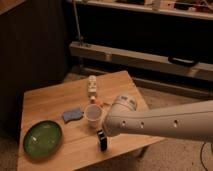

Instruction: Knock the eraser over

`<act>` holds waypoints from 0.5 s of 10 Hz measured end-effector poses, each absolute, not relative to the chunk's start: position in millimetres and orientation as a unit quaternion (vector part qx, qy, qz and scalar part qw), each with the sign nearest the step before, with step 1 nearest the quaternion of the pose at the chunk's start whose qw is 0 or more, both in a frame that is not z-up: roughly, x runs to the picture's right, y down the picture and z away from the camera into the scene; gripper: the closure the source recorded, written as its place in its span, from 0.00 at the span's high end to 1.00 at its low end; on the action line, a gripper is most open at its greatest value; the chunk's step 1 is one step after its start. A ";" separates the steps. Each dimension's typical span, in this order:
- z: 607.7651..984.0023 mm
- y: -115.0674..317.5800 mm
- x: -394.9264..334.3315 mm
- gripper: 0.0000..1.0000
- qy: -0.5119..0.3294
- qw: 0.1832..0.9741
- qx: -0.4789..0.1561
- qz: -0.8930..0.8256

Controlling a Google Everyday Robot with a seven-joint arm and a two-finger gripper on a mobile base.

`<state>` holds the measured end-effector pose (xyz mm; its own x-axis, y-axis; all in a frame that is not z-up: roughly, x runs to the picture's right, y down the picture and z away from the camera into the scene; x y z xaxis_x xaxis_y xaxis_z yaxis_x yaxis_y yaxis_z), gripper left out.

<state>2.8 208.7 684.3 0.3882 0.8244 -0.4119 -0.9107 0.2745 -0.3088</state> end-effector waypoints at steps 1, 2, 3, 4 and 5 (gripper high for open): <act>682.8 214.9 -3.6 0.00 0.089 0.792 -0.265 0.542; 673.3 222.8 -16.6 0.00 0.085 0.786 -0.302 0.533; 661.2 229.9 -25.9 0.00 0.082 0.777 -0.344 0.521; 644.7 233.4 -35.5 0.00 0.071 0.764 -0.389 0.510; 623.8 229.5 -42.3 0.03 0.061 0.753 -0.421 0.502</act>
<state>-42.3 229.5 623.8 0.4877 0.7054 -0.5143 -0.8077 0.1410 -0.5725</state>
